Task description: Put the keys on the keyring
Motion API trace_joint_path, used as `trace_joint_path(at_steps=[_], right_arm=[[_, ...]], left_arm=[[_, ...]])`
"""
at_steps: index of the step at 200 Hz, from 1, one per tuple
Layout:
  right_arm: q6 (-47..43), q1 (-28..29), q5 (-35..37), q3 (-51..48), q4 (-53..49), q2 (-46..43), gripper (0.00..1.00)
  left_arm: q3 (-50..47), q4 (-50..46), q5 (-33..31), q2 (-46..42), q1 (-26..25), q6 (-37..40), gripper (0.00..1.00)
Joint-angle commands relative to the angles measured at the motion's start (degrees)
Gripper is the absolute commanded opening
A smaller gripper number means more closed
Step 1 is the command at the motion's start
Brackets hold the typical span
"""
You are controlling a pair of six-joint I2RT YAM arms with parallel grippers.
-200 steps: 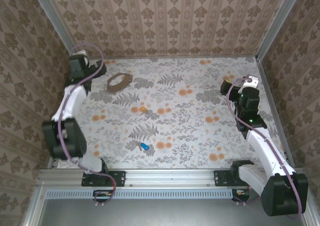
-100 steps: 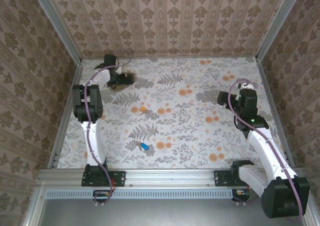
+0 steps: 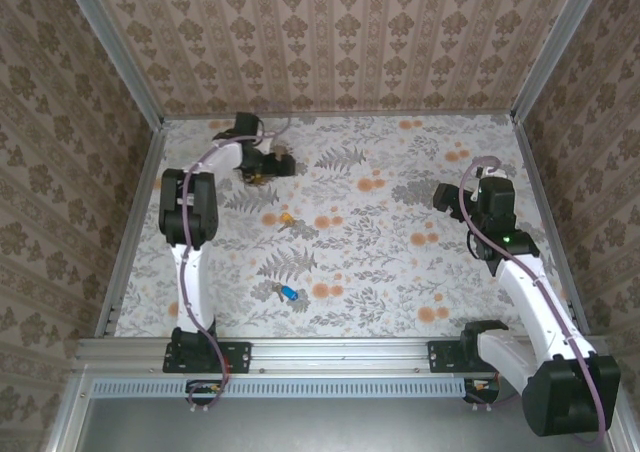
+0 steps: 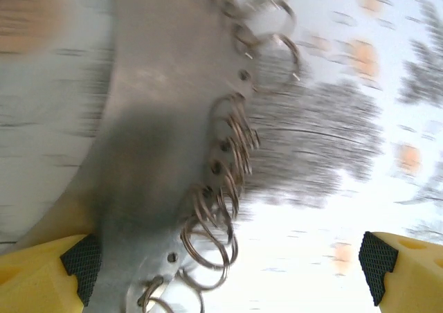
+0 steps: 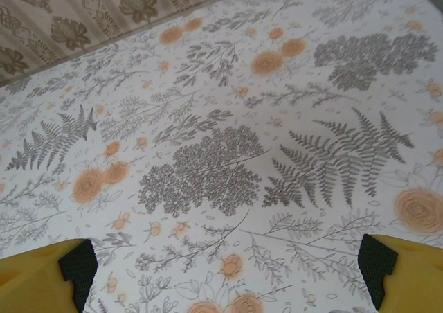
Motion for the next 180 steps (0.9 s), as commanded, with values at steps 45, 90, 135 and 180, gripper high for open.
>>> trace_joint_path(at_steps=[45,90,135,180], right_arm=[[7.8,-0.1,-0.7,-0.1,0.8,1.7,1.00],[8.2,-0.7,-0.1,0.1,-2.4,1.2,0.99],[7.4,-0.9,-1.0,0.2,-4.3,1.2,1.00],[7.8,-0.9,-2.2,0.4,-3.7,3.2,1.00]], left_arm=[[-0.7,-1.1,2.3,1.2,-20.1,-2.3,1.00],[-3.7,-1.6,0.5,-0.2,-29.4,-1.9,1.00],[-13.2,2.4,3.4,-7.5,-36.9,-4.9,1.00],[-15.6,-0.6,2.8,-10.4,-43.8,-0.9,1.00]])
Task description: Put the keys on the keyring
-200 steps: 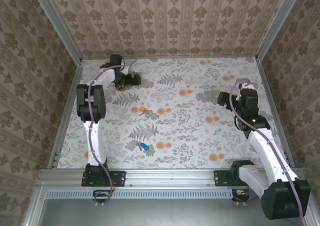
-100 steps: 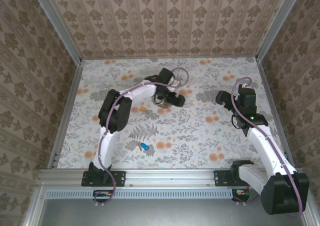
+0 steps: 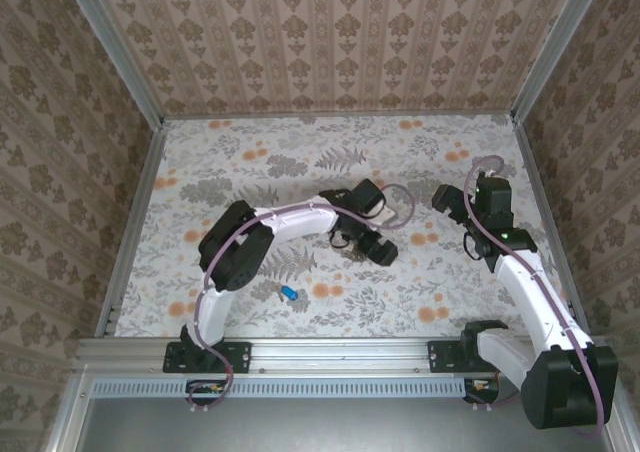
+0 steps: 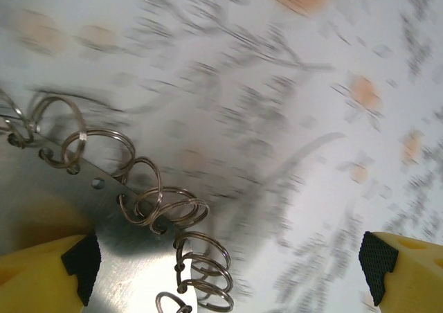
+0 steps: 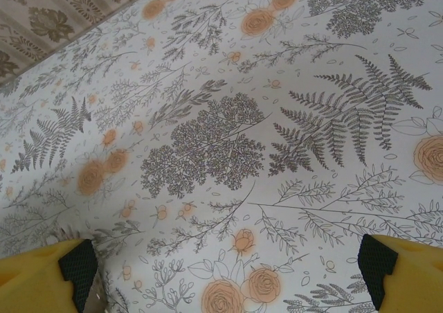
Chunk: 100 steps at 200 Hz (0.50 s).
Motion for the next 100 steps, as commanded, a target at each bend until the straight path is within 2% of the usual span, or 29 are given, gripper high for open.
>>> trace_joint_path(at_steps=[1,17,60,80,100], right_arm=[[0.6,-0.4,-1.0,0.4,-1.1,1.4,1.00],[1.1,-0.4,-0.9,0.6,-1.1,1.9,1.00],[1.5,-0.4,-1.9,1.1,-1.0,2.4,0.99],[0.3,-0.4,-3.8,2.0,-0.9,2.9,0.99],[-1.8,-0.3,-7.5,3.7,-1.5,3.7,0.94]], left_arm=[[-1.6,-4.3,1.0,-1.7,-2.9,1.6,1.00],[-1.2,-6.2,-1.3,-3.7,-4.0,3.4,1.00],[2.1,-11.1,-0.8,-11.8,-2.8,5.1,1.00],[2.7,-12.6,0.8,-17.2,1.2,3.3,1.00],[-1.0,-11.5,-0.2,-23.1,8.7,-0.2,1.00]])
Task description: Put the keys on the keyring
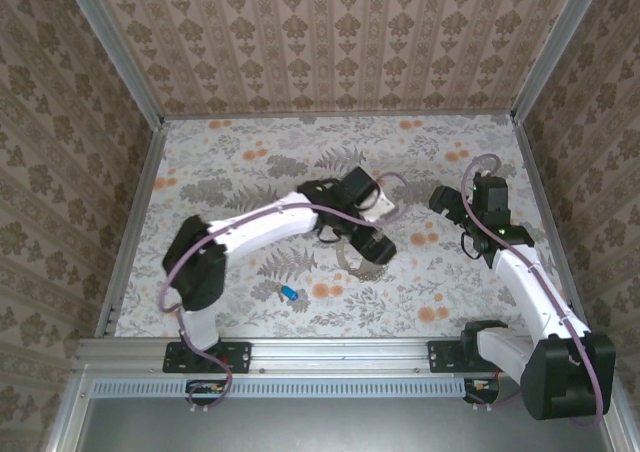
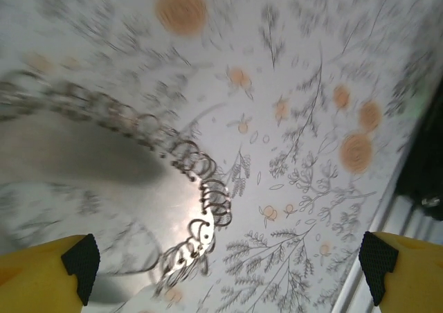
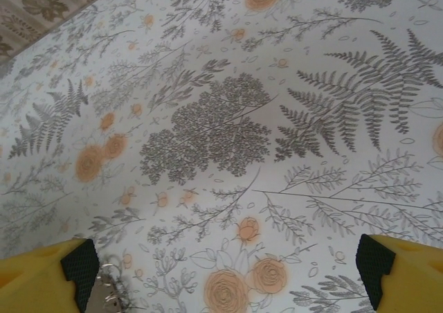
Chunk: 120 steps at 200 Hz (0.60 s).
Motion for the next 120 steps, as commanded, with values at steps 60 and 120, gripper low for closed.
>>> trace_joint_path(at_steps=[60,120], right_arm=[[-4.4,2.3,-9.2,4.3,-2.9,3.0,0.91],[-4.0,3.2,-9.2,5.3,-2.4,4.3,0.91]], left_arm=[[-8.2,-7.1,-16.5,-7.9,26.6,-14.0,0.80],[-5.6,-8.4,-18.3,0.1,26.6,-20.4,0.53]])
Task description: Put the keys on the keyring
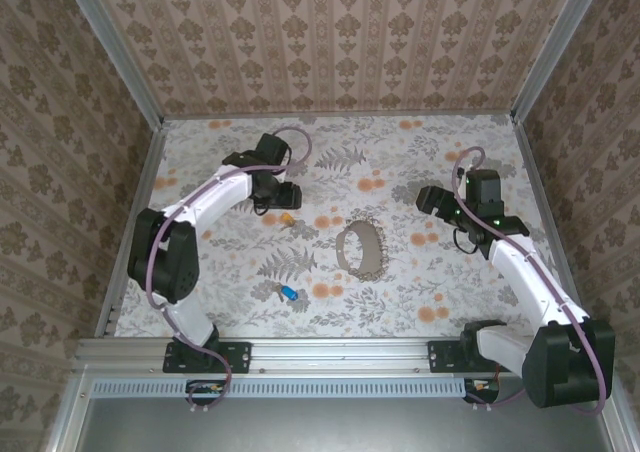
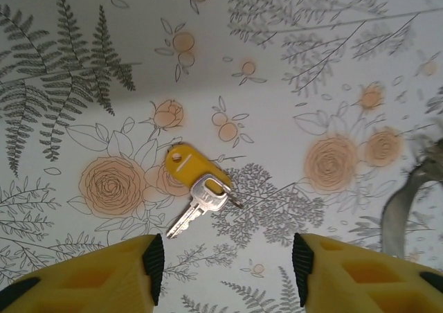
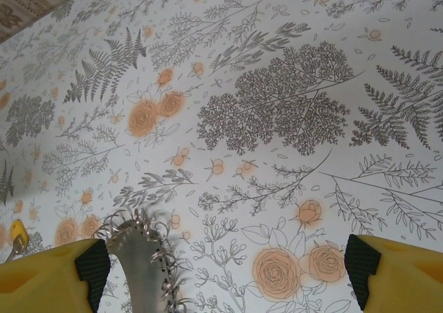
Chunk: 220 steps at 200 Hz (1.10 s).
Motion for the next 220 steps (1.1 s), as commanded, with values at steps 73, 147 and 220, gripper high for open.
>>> trace_joint_path(at_steps=[73,147,220], right_arm=[[-0.1,1.3,0.4,1.2,-0.6,1.2,0.95],[-1.7,1.4,0.7,-0.4,0.2,0.2,0.95],[-0.6,1.4,4.5,-0.4,-0.6,0.2,0.96]], left_arm=[[14.7,-16.1,-14.0,14.5,-8.2,-21.1,0.45],[12.8,-13.1,-13.1,16.0,-8.6,-25.5,0.36],[7.5,-10.0,-11.7,15.5,-9.7,-29.5,0.27]])
